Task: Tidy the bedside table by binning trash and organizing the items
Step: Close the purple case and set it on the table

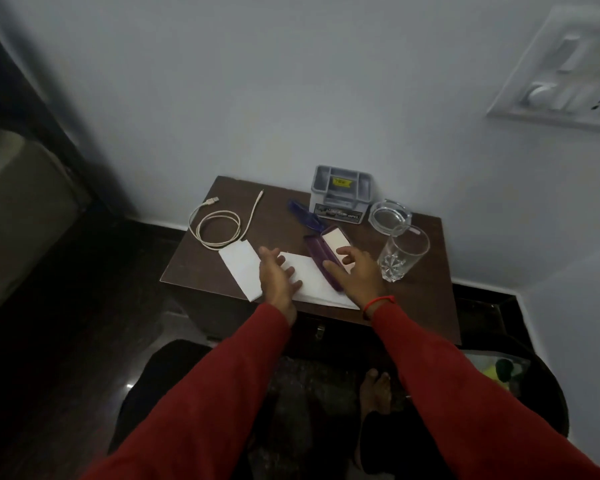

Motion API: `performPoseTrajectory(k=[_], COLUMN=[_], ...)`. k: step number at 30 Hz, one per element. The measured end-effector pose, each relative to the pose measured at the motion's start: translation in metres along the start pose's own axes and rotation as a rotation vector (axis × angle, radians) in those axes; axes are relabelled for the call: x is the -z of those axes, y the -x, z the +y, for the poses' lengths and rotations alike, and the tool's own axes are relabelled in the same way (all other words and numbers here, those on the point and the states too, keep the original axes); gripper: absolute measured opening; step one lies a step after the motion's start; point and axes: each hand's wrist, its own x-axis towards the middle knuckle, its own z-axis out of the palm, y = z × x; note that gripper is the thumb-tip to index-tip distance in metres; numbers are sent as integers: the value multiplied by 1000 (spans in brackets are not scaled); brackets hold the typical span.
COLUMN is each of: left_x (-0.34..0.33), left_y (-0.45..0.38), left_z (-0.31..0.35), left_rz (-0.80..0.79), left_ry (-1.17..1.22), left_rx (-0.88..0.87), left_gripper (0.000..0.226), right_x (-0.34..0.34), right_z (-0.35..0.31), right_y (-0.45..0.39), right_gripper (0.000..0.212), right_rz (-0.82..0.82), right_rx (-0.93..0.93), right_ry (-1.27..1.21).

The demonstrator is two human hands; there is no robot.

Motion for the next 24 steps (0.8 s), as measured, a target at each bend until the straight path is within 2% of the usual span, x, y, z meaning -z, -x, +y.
performPoseTrajectory(k=[3, 6, 11, 15, 18, 21, 22, 24], left_x=[-13, -16, -16, -18, -18, -20, -19, -17], left_y=[-7, -13, -14, -10, -2, 3, 4, 6], left_z=[2, 7, 19, 26, 31, 33, 34, 39], left_rz=[-22, -30, -42, -68, -177, -334, -375, -414], left_ry=[-34, -53, -45, -18, 28, 69, 103, 213], left_rx=[-3, -34, -42, -26, 53, 107, 105, 116], left_gripper=[56, 56, 58, 61, 67, 66, 71, 65], right_x=[-13, -20, -20, -11, -2, -2, -4, -9], right_z=[3, 3, 8, 1, -20, -47, -56, -68], right_y=[-4, -5, -5, 6, 20, 29, 29, 26], right_gripper=[61, 52, 24, 19, 16, 13, 13, 17], right_rz=[-32, -90, 55, 293, 355, 261, 196, 35], right_rx=[79, 69, 142, 267, 356, 449, 486, 533], right_ry=[387, 520, 501, 495, 468, 425, 400, 309])
